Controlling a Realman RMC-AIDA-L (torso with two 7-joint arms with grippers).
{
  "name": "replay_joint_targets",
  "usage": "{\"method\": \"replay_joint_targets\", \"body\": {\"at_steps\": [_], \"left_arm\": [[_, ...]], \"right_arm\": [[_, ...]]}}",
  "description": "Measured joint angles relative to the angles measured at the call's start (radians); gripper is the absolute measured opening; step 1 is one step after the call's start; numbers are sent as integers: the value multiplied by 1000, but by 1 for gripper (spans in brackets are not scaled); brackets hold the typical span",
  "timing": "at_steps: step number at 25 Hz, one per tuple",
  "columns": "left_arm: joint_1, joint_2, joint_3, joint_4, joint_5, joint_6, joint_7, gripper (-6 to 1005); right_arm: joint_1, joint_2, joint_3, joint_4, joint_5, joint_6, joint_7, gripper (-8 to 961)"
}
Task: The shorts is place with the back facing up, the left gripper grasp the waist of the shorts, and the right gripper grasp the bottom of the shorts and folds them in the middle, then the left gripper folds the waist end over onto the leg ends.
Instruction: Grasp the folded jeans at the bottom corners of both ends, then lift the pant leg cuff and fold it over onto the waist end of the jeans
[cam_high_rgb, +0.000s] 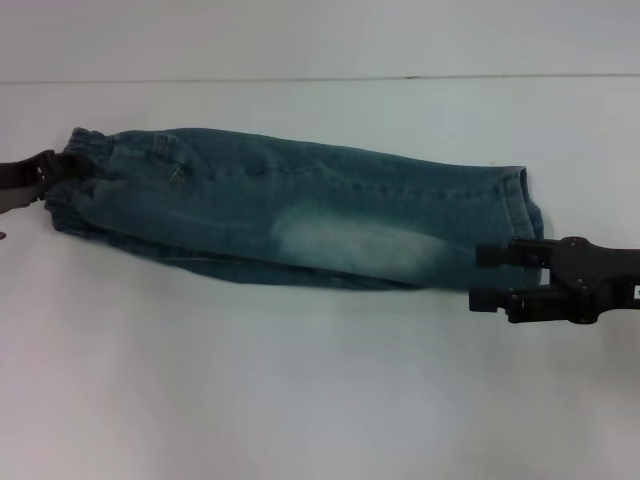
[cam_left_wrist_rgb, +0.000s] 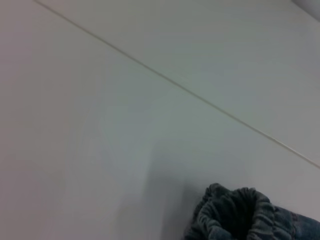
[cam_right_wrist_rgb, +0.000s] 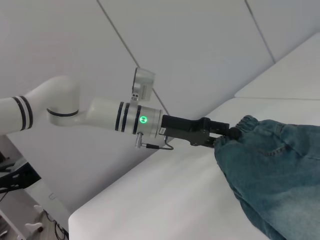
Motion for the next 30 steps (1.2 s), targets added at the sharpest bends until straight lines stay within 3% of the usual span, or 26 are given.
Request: {"method": "replay_joint_targets", "body": {"at_steps": [6, 8, 14, 21, 30], "left_arm": [[0, -3, 5, 0, 0, -1, 10, 680], [1, -4, 6, 2, -1, 0, 12, 437], [0, -6, 12, 2, -1, 7, 19, 326], [4, -6, 14, 33, 0, 59, 30, 299], [6, -11, 26, 148, 4, 205, 29, 237]], "right_arm": [[0, 0, 0, 3, 1, 6, -5, 954], [0, 1, 0, 3, 1, 7, -5, 954], [1, 2, -1, 3, 1, 8, -5, 954], [2, 2, -2, 11, 0, 40, -6, 956], [8, 24, -8, 39, 5, 134, -58, 668]]}}
